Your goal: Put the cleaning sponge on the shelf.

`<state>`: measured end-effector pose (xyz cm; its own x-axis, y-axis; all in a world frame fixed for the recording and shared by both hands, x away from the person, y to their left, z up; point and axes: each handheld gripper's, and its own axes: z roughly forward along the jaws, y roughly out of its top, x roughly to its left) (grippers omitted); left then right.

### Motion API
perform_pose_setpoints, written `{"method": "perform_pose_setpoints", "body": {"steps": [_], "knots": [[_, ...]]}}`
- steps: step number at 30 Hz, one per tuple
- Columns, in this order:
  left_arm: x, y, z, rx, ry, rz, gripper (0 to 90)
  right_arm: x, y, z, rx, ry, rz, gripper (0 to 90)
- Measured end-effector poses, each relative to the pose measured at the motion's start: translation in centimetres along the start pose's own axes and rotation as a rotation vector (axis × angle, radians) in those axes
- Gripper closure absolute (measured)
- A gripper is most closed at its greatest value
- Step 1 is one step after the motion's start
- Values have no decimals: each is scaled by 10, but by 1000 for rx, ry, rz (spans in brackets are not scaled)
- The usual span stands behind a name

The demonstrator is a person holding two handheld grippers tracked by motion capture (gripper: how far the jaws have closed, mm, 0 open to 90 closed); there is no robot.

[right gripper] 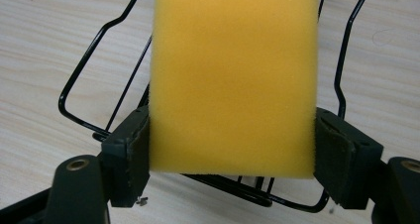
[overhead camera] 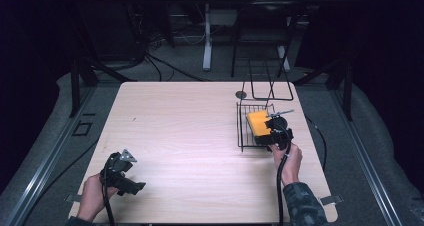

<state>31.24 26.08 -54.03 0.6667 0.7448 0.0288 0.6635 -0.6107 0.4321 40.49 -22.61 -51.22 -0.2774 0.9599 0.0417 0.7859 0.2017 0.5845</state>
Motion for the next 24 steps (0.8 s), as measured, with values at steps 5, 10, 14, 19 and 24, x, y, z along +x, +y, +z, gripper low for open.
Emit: {"method": "perform_pose_setpoints", "body": {"steps": [5, 10, 14, 19, 24], "knots": [[0, 0, 0, 1, -1, 0, 57, 1, 1, 5, 23, -6, -2, 248], [1, 0, 0, 3, -1, 2, 57, 2, 0, 8, 34, -11, 2, 241], [1, 0, 0, 6, 0, 4, 61, 1, 0, 9, 42, -24, 5, 236], [1, 0, 0, 7, 0, 4, 61, -1, -1, 9, 45, -24, 8, 225], [0, 0, 0, 12, 2, 6, 63, -3, -1, 9, 52, -27, 8, 222]]}}
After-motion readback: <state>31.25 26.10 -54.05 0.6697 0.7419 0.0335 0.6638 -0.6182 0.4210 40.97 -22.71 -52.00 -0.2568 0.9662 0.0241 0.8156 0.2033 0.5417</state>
